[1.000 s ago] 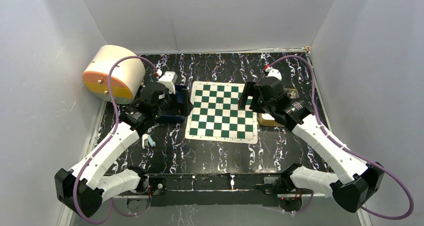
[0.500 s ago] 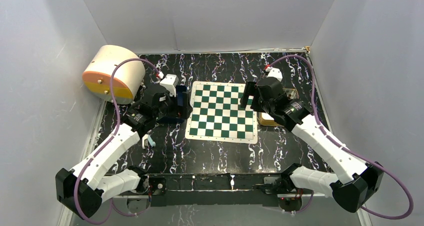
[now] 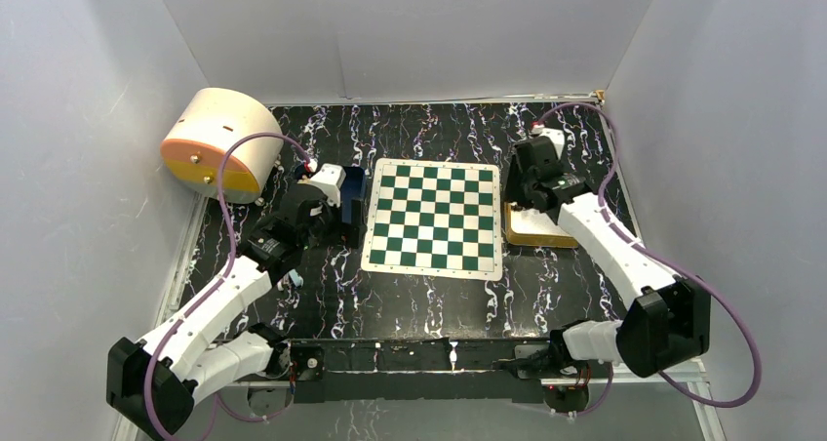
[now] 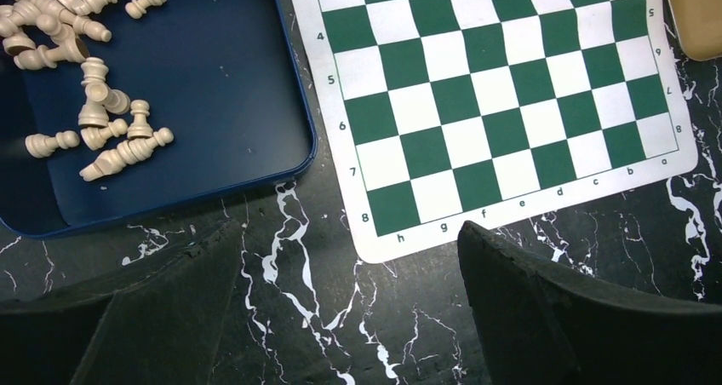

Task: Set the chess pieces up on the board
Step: Pick up the chess piece from the storage box, then place the chess piece on the chessboard.

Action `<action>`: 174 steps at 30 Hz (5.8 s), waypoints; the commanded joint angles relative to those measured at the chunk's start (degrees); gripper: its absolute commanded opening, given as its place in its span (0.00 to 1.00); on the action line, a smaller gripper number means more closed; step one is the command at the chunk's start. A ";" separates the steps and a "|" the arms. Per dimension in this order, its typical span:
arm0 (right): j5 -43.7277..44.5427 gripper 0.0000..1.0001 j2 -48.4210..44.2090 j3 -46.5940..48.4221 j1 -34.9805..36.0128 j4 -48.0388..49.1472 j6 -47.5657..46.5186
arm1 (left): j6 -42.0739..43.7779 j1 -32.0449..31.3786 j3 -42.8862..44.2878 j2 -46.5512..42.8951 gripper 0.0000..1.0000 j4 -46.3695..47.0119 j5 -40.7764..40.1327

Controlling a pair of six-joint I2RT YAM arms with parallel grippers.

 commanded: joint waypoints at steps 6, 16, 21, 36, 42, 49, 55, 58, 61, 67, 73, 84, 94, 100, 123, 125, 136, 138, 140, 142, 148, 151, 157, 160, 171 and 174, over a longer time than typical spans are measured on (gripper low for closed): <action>-7.40 0.51 4.22 0.97 -12.60 10.30 -4.78 | 1.56 0.44 -0.38 -1.55 0.94 2.48 -1.66; -14.74 0.40 9.95 -0.78 -17.92 15.46 -6.07 | 1.85 0.44 -0.58 -2.43 0.94 2.59 -1.67; -14.88 0.41 14.11 0.64 -17.95 15.14 -6.29 | 1.85 0.43 -0.64 -2.80 0.94 2.59 -1.68; -12.32 0.40 21.59 3.97 -17.94 15.05 -8.25 | 2.02 0.43 -0.73 -2.88 0.94 2.59 -2.14; -11.26 0.33 21.53 4.10 -17.94 14.59 -8.78 | 2.12 0.44 -0.71 -2.54 0.94 2.81 -2.27; -10.65 0.22 20.93 5.03 -17.71 11.87 -8.45 | 2.25 0.44 -0.73 -2.53 0.94 2.73 -2.53; -8.23 0.21 19.31 7.11 -16.52 8.76 -7.82 | 2.20 0.44 -0.65 -2.03 0.94 2.93 -2.06; -7.20 0.21 18.92 7.86 -15.86 7.60 -7.70 | 2.20 0.44 -0.64 -2.02 0.94 2.84 -2.06; -6.05 0.20 18.57 8.79 -15.50 5.76 -7.57 | 2.20 0.43 -0.72 -2.25 0.94 2.84 -2.03; -3.74 0.19 17.23 13.22 -13.87 0.95 -7.38 | 2.20 0.44 -0.75 -2.53 0.94 2.84 -2.10; -7.77 0.19 16.33 18.46 -11.65 -1.36 -6.64 | 2.20 0.44 -0.77 -2.70 0.94 2.84 -2.26; -15.59 0.20 23.58 26.55 -6.98 0.24 -5.99 | 2.38 0.44 -0.73 -3.52 0.94 2.94 -1.50; -14.54 0.21 38.67 39.15 -3.63 -4.12 -6.97 | 2.47 0.44 -0.87 -3.76 0.94 2.92 -2.32; -15.26 0.22 43.71 42.50 -2.50 -3.36 -6.91 | 2.64 0.43 -0.82 -3.84 0.94 2.82 -2.44; -16.50 0.26 52.88 51.21 2.76 -2.16 -10.92 | 2.47 0.44 -0.92 -4.13 0.94 2.67 -2.80; -16.51 0.26 53.32 51.59 2.81 -1.75 -11.48 | 2.47 0.44 -0.90 -4.03 0.94 2.67 -2.84; -15.03 0.26 54.87 53.50 3.22 0.01 -12.00 | 2.38 0.44 -0.87 -4.09 0.94 2.56 -2.89; -15.03 0.26 55.16 54.09 3.24 -0.08 -12.17 | 2.44 0.44 -0.90 -4.27 0.94 2.59 -3.04; -14.92 0.26 55.49 54.45 3.35 -0.15 -12.35 | 2.38 0.43 -0.82 -4.32 0.94 2.59 -2.99; -14.78 0.26 55.90 54.81 3.32 -0.22 -12.36 | 2.39 0.44 -0.82 -4.35 0.94 2.59 -2.94; -15.04 0.28 57.31 55.77 3.28 -0.39 -12.45 | 2.40 0.44 -0.82 -4.55 0.94 2.59 -2.97; -15.21 0.28 58.13 56.40 3.32 -0.90 -12.37 | 2.46 0.44 -0.82 -4.59 0.94 2.58 -3.07; -15.28 0.31 58.96 57.06 3.27 -1.46 -12.27 | 2.47 0.40 -0.83 -4.72 0.94 2.58 -3.13; -14.60 0.36 58.98 57.22 3.27 -1.87 -12.27 | 2.47 0.44 -0.82 -4.73 0.94 2.56 -3.20; -13.58 0.40 59.32 57.92 3.33 -2.55 -13.19 | 2.47 0.44 -0.82 -4.70 0.94 2.56 -3.25; -14.00 0.34 59.33 58.10 3.31 -2.50 -13.40 | 2.47 0.44 -0.86 -4.73 0.94 2.54 -3.33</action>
